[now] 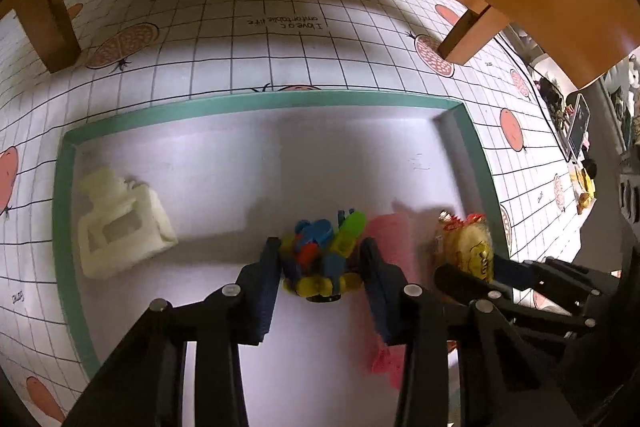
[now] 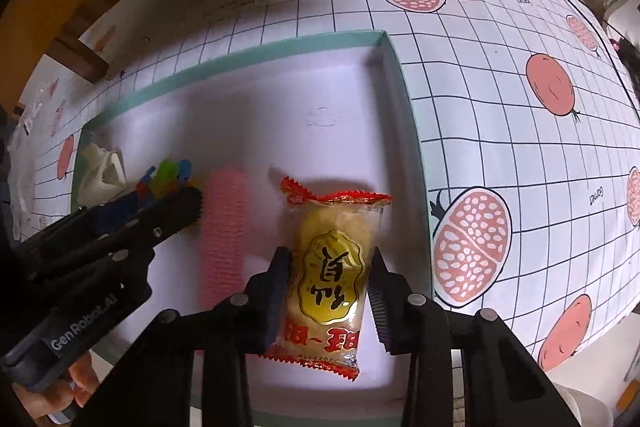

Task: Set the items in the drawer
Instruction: 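Grasp the multicolour block toy with the left tool while the right tool grasps the yellow bread packet, then carry the block toy and bread packet up into the open lower drawer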

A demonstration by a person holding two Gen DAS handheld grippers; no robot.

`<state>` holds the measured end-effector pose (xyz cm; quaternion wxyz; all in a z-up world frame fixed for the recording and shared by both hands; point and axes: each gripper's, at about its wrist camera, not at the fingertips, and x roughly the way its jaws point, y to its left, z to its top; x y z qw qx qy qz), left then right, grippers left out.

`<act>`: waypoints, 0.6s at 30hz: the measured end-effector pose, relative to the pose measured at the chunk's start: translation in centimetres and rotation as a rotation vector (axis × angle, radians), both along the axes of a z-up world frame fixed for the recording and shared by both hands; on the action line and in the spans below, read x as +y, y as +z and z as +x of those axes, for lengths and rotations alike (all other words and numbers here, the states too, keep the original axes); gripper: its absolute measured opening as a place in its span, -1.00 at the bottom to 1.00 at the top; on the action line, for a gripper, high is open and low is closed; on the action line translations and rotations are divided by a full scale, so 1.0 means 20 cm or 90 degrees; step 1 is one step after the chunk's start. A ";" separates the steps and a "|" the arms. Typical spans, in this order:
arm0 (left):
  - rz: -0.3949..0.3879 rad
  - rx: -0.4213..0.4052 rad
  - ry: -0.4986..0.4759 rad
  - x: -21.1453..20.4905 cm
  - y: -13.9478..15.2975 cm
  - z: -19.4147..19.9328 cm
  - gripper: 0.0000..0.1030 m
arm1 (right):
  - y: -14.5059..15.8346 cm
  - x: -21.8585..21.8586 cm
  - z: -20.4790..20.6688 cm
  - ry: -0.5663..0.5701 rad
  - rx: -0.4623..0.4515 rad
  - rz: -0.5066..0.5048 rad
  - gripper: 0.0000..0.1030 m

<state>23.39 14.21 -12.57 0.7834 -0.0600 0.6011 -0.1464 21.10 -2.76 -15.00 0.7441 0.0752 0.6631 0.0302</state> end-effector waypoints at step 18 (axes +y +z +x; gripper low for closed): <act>-0.101 -0.226 -0.011 0.27 0.98 -0.24 -0.21 | 0.93 -0.01 -0.02 0.014 -0.220 0.072 -0.24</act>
